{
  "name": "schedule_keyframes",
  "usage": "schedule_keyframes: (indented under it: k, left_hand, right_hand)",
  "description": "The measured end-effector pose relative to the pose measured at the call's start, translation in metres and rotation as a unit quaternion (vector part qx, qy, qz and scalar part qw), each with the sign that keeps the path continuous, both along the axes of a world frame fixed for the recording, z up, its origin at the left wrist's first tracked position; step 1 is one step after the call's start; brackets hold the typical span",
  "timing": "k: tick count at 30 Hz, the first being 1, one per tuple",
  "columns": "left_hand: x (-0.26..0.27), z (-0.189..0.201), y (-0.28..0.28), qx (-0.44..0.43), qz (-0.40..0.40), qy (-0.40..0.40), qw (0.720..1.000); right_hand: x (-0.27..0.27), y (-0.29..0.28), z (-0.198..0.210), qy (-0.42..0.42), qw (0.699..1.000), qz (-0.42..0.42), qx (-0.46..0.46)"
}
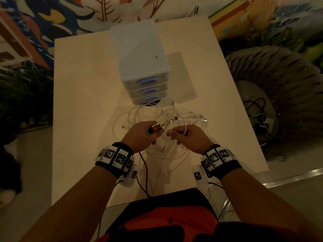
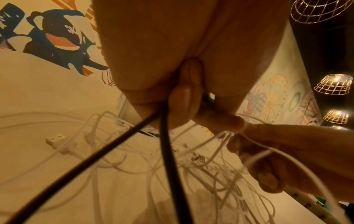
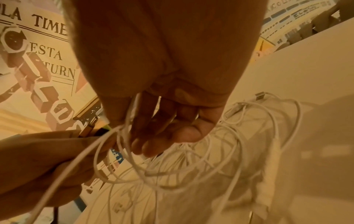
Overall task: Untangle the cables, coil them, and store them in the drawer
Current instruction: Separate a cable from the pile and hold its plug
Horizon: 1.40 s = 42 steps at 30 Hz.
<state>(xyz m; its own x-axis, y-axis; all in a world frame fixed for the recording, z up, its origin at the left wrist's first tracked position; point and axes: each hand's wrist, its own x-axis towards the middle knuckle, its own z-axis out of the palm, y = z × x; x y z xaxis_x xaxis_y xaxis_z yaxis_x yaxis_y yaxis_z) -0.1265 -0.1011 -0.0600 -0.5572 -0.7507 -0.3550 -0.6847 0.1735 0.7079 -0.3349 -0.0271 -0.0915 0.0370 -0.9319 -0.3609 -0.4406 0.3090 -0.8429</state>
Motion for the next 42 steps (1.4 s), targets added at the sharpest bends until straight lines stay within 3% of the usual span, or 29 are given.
schedule_keyframes:
  k: [3,6,9,13,17,24,27,32,36,39,42]
  left_hand:
    - [0.001,0.001,0.003,-0.032,0.037,0.023,0.999]
    - [0.007,0.003,0.003,-0.061,0.079,0.026,0.995]
    - [0.012,0.009,0.004,-0.062,0.115,0.034,0.991]
    - [0.012,0.025,0.009,-0.068,0.119,0.051,0.989]
    - [0.014,0.043,0.017,-0.064,0.125,0.129,0.982]
    - [0.035,0.063,0.013,-0.048,0.210,0.255,0.943]
    - [0.040,0.067,0.013,-0.057,0.212,0.259,0.941]
    - [0.043,0.072,0.018,-0.055,0.192,0.237,0.951]
    - [0.035,0.089,0.024,-0.013,0.138,0.288,0.948]
    - [0.029,0.103,0.027,-0.003,0.092,0.324,0.942]
    - [0.029,0.112,0.028,-0.003,0.078,0.341,0.937]
  right_hand:
    - [-0.009,0.002,0.001,0.023,0.997,-0.064,-0.021]
    - [-0.021,0.006,0.004,0.112,0.981,-0.146,-0.066]
    - [-0.025,0.004,0.022,0.157,0.954,-0.190,-0.172]
    - [-0.003,-0.010,0.044,0.143,0.953,-0.056,-0.262]
    - [0.019,-0.023,0.028,0.168,0.966,0.069,-0.181]
    - [0.000,-0.017,0.013,0.202,0.973,0.065,-0.086]
    - [-0.009,-0.017,0.018,0.192,0.972,0.008,-0.137]
    - [-0.013,-0.017,0.064,0.102,0.970,-0.088,-0.203]
    - [0.009,-0.015,0.082,0.022,0.989,0.014,-0.146]
    - [0.034,-0.018,0.072,0.086,0.977,0.149,-0.122]
    - [0.049,-0.024,0.061,0.154,0.966,0.167,-0.119]
